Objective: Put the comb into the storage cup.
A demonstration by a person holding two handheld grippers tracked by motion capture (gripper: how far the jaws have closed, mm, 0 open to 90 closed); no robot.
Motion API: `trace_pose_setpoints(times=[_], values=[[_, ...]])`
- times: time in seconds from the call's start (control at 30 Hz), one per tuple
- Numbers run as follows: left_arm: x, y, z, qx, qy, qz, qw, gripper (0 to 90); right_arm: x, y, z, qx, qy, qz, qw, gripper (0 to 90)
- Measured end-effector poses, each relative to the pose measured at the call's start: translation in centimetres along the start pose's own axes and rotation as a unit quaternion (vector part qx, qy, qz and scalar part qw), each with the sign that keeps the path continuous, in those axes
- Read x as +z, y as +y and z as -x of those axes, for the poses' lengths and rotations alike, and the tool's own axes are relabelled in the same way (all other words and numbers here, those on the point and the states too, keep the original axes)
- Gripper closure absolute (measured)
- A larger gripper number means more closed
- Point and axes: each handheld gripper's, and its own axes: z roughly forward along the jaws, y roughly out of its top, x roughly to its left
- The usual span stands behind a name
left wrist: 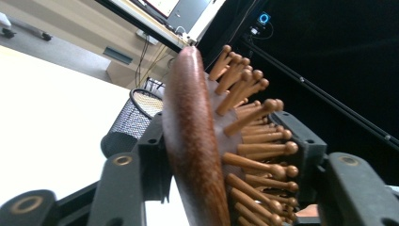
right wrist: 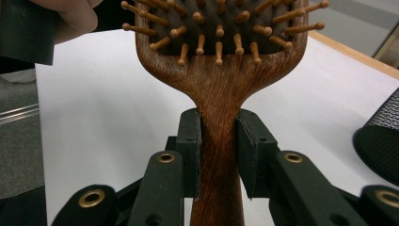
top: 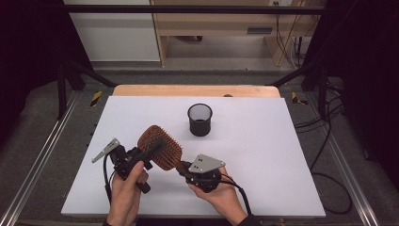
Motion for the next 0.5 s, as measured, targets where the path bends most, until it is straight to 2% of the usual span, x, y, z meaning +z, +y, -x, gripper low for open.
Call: trace_pose_setpoints(times=[0.3, 0.4, 0.43, 0.5], values=[[-0.26, 0.00, 0.64, 0.010, 0.000, 0.006, 0.9999, 51.3, 0.41, -0.07, -0.16, 0.008, 0.012, 0.002, 0.9999, 72.6], [-0.24, 0.03, 0.75, 0.014, -0.008, 0.008, 0.9998, 51.7, 0.49, -0.11, -0.14, 0.013, 0.014, 0.002, 0.9998, 72.1], [-0.26, 0.07, 0.78, 0.017, -0.010, 0.011, 0.9998, 51.7, 0.47, -0.11, -0.09, 0.017, 0.017, 0.004, 0.9997, 70.6], [-0.41, 0.23, 0.77, 0.021, -0.006, 0.018, 0.9996, 51.8, 0.41, -0.06, -0.02, 0.021, 0.015, 0.005, 0.9996, 61.3]])
